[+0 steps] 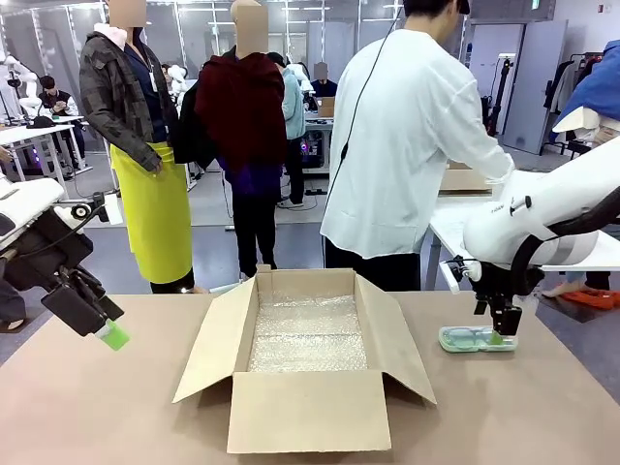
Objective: Pack the glasses set securely to prepare it for shipping.
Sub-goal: Place the Glasses case inside the Package Box.
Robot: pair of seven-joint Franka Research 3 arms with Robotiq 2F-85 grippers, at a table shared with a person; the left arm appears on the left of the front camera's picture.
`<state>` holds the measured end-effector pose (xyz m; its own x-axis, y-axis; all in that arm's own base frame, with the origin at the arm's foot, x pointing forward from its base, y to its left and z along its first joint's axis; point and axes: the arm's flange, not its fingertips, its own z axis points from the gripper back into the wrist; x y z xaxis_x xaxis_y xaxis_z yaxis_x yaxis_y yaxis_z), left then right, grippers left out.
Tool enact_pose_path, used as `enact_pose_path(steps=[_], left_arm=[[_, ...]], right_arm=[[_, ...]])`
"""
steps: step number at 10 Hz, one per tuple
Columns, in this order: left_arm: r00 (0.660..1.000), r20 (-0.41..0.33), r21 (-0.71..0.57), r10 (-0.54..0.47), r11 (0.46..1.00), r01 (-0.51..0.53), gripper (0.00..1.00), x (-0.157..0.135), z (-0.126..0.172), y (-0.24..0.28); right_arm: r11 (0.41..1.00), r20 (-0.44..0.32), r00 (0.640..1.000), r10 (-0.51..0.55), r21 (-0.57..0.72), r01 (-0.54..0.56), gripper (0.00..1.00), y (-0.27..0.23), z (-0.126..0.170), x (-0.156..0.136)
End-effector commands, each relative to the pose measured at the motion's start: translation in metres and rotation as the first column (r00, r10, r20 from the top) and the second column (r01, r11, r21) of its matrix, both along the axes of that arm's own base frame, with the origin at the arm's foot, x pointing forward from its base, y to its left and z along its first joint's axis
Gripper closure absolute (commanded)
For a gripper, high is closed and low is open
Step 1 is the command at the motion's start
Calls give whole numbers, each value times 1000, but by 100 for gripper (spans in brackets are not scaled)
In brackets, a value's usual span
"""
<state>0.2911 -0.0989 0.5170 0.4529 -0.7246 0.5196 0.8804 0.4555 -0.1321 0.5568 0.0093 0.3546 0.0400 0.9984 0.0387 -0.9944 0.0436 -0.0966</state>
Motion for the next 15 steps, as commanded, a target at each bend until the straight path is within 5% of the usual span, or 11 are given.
enact_pose_path(steps=[1, 10, 15], left_arm=[[1000, -1, -15, -29, 999, 29, 0, -1, 1, 2], [1000, -1, -15, -29, 999, 29, 0, -1, 1, 2], [1000, -1, -15, -29, 999, 29, 0, -1, 1, 2]], right_arm=[[998, -11, 999, 51, 29, -50, 0, -5, -11, 14], [997, -59, 997, 43, 61, -39, 0, -7, -45, 30], [997, -52, 998, 37, 64, -33, 46, -7, -41, 29]])
